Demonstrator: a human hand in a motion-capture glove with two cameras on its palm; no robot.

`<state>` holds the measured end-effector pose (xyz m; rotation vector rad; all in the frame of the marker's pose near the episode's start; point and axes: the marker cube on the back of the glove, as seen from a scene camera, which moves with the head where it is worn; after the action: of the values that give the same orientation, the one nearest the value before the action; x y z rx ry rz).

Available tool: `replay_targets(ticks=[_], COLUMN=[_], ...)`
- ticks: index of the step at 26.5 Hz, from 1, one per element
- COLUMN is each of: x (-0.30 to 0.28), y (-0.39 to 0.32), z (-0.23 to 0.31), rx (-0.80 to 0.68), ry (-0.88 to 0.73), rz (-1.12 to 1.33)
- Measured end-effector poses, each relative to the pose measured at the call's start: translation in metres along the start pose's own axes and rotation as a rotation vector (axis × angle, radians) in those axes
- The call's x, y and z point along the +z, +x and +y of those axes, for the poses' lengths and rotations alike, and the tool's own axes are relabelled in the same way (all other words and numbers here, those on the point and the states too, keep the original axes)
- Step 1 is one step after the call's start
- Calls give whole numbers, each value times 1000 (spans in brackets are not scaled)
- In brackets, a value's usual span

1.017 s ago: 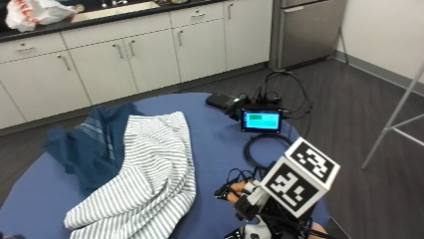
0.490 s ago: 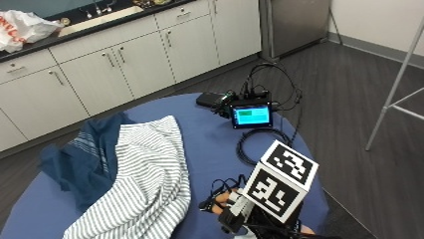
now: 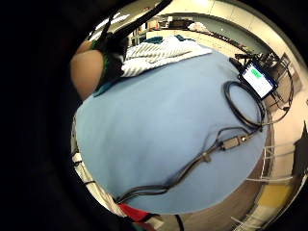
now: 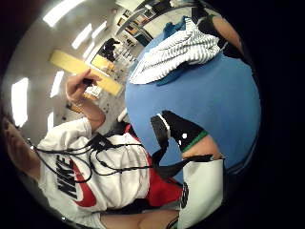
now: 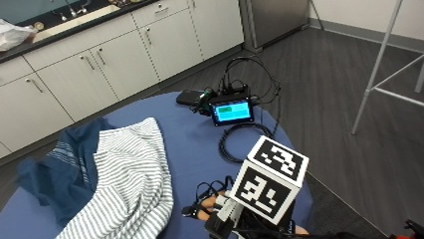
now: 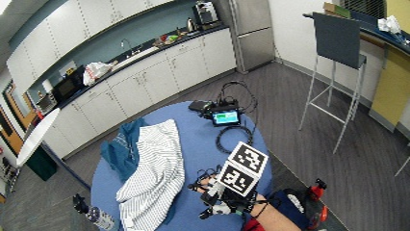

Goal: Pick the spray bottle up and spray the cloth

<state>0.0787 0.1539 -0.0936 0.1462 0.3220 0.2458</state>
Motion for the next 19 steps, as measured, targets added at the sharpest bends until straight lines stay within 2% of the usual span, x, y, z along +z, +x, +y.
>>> replay_targets(ticks=[19], x=[1], y=[-5], z=[-9], rx=[-15], ry=[-73], rz=[21])
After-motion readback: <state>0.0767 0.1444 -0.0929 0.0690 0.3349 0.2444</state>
